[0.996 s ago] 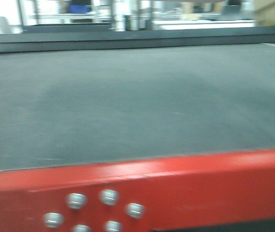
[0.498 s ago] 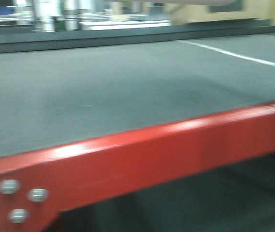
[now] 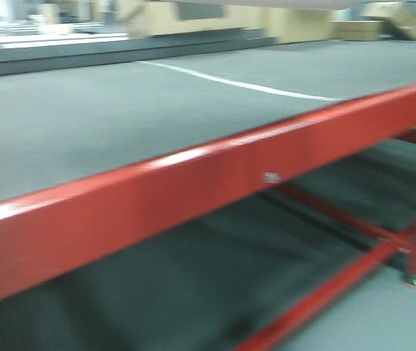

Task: Grab white bin and place on right shelf
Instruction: 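Carry the bin with both grippers while turning toward the shelving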

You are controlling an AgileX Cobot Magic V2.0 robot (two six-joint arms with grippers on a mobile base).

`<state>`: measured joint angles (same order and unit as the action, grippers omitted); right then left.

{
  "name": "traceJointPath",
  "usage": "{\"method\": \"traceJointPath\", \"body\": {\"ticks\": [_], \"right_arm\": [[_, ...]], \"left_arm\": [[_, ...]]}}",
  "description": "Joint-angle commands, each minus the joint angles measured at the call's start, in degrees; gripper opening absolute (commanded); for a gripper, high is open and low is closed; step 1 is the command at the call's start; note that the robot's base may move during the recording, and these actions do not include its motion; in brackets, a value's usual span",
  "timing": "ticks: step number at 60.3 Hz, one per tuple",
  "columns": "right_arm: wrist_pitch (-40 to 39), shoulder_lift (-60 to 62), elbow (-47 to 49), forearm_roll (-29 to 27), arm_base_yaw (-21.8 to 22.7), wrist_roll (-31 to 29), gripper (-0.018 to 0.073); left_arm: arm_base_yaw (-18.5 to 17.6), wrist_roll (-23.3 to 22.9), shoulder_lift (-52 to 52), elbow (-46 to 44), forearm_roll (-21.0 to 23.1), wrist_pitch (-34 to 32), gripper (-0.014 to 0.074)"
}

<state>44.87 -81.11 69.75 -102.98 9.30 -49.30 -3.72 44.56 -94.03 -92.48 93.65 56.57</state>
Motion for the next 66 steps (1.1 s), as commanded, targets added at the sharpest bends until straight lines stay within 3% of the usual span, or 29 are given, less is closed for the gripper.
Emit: {"method": "traceJointPath", "body": {"ticks": [1,66], "right_arm": [[10.5,2.3,1.9,-3.4,-2.5,-0.7,0.0091],[10.4,2.3,1.9,-3.4,-2.5,-0.7,0.0091]], "left_arm": [[-3.8,0.9,3.3,-2.1,4.9,18.3,-0.0125],[-3.8,0.9,3.3,-2.1,4.9,18.3,-0.0125]]}}
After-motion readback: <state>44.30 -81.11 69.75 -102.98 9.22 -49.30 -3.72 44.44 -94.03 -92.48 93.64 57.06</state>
